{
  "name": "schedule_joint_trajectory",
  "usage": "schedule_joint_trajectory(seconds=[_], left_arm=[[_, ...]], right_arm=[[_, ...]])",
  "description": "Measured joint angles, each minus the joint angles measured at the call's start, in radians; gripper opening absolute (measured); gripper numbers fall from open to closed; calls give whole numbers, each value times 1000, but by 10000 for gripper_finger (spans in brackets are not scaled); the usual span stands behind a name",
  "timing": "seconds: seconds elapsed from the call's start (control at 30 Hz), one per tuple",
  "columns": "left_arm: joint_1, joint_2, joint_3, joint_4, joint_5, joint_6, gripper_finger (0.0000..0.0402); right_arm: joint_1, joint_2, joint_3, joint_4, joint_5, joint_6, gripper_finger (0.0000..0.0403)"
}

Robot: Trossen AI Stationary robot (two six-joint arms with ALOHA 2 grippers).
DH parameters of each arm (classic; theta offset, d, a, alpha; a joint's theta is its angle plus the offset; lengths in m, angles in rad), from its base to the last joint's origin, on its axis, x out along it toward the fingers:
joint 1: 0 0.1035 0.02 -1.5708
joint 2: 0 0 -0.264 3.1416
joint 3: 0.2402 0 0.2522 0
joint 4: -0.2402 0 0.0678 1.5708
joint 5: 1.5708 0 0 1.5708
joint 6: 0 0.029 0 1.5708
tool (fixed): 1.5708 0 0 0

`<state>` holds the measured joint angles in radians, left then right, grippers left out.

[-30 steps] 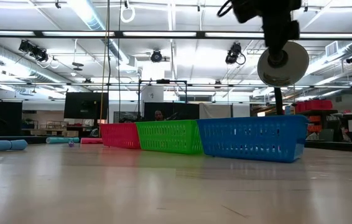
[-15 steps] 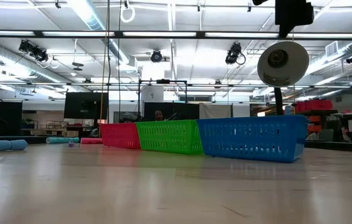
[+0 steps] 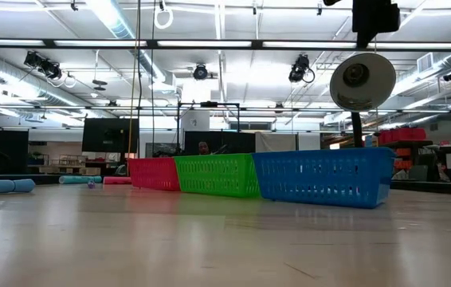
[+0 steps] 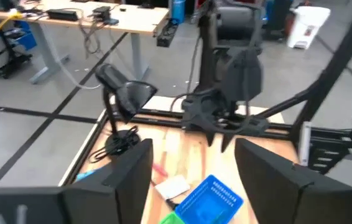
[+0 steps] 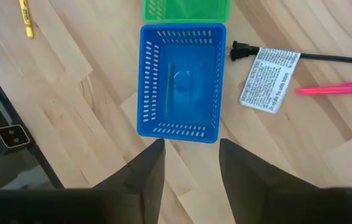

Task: Pick & Place Markers
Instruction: Put the pink pen into the blue bin

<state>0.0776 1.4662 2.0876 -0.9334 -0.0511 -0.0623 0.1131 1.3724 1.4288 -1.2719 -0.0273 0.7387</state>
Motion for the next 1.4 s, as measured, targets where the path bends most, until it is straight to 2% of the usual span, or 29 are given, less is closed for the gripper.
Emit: schedule_joint_trajectory(seconds=[0.17,0.4,0.53,0.9,1.07,1.4], left_arm=[[0,0,0,-24,-4,23,263],[0,0,0,-53,-4,10,265],[0,0,0,-53,-4,-5,265],[0,0,0,-52,-4,-5,265],[0,0,0,-51,-4,-5,265],[-2,0,0,-47,-4,-5,265]], right_arm=[[0,0,0,14,0,-6,153],[0,0,0,23,0,-6,153],[0,0,0,29,5,48,153],[0,0,0,65,150,464,153],[0,0,0,77,194,576,153],[-34,0,-31,-75,202,892,153]])
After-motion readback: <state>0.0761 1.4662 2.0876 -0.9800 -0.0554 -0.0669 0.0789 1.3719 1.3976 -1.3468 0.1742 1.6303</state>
